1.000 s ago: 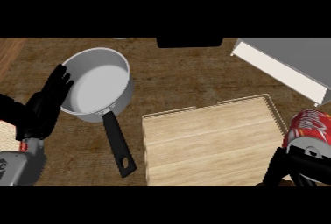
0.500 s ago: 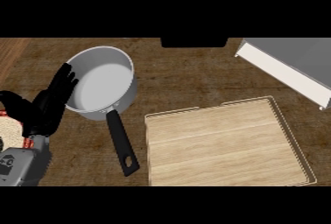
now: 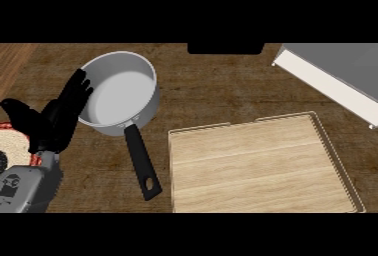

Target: Pick the sweet potato from the tray and place it in the tiered shelf

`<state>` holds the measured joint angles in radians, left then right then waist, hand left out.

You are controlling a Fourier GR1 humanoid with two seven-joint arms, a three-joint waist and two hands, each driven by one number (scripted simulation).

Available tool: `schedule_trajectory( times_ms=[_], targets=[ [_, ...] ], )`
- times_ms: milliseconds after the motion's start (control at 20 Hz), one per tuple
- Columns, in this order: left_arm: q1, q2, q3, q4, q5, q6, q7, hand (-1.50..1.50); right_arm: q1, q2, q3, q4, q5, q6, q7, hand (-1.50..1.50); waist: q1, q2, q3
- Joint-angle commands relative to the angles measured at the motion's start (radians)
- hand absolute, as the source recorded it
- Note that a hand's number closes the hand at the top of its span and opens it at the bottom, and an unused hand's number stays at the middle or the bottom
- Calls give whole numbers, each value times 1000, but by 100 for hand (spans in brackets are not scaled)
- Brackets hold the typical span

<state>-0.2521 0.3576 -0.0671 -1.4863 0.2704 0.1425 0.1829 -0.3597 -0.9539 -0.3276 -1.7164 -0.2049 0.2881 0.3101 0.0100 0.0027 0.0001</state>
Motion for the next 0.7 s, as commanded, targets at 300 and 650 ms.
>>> schedule_trajectory(
  times_ms=[300, 650],
  targets=[
    [-18, -6, 33, -28, -20, -13, 65, 0, -151, -1, -10, 483, 131, 64, -292, 150, 4, -1, 0],
    [-48, -52, 12, 27, -54, -19, 37, 0, -254, -37, -3, 860, 244, 87, -572, 150, 12, 6, 1]
  ],
)
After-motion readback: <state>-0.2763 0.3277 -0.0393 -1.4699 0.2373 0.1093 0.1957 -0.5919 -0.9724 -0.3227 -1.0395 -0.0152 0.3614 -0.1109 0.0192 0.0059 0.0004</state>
